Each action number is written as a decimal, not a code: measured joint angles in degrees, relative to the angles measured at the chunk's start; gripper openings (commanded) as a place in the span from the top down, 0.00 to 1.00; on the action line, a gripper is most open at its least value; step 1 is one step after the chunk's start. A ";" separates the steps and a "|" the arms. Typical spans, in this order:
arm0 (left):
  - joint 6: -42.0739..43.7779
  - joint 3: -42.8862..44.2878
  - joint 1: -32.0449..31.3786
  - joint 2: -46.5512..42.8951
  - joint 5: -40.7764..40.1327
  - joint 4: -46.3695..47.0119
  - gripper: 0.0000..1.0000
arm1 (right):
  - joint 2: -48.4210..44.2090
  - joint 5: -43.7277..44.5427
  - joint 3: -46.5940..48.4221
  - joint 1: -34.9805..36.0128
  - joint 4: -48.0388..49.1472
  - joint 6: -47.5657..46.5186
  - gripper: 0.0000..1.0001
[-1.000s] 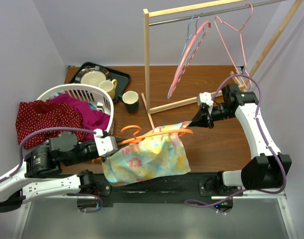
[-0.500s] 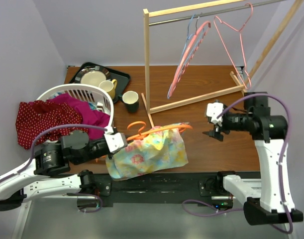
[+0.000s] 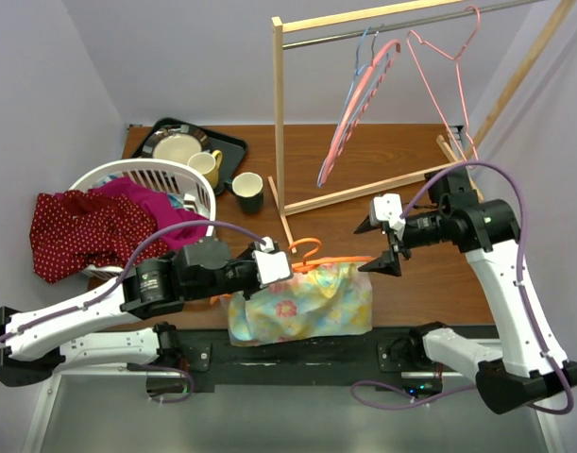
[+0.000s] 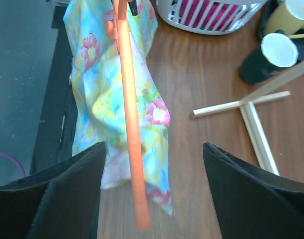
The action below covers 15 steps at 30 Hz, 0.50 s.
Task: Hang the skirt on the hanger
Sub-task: Pass the hanger from the left arm to the right
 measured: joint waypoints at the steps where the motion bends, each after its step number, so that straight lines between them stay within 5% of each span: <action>1: 0.11 0.00 0.00 0.48 0.31 0.66 1.00 | 0.04 -0.09 -1.40 0.22 0.04 0.00 0.31; 4: 0.20 0.00 0.00 0.94 0.46 2.29 1.00 | -0.33 0.13 -5.57 0.55 -0.02 -0.13 0.52; 5: 0.37 0.00 0.00 0.94 0.48 2.95 1.00 | -0.59 0.42 -6.93 0.55 -0.15 -0.35 0.67; 6: 0.52 0.00 0.00 0.94 0.46 3.61 1.00 | -0.72 0.52 -7.69 0.55 -0.33 -0.50 1.00; 11: 1.20 -0.07 0.13 1.16 -0.31 6.23 0.99 | -2.23 2.21 -8.37 0.61 -0.39 0.79 1.00; 12: 1.18 -0.22 0.13 1.25 -0.66 6.78 0.89 | -2.99 3.30 -8.33 0.61 -0.31 2.05 1.00; 13: 1.18 -0.68 -0.04 1.36 -1.27 7.89 0.61 | -3.82 4.70 -8.20 0.59 -0.22 3.34 1.00; 15: 0.94 -1.57 -0.15 1.88 -2.60 9.62 0.42 | -5.79 8.11 -8.00 0.52 0.00 6.12 1.00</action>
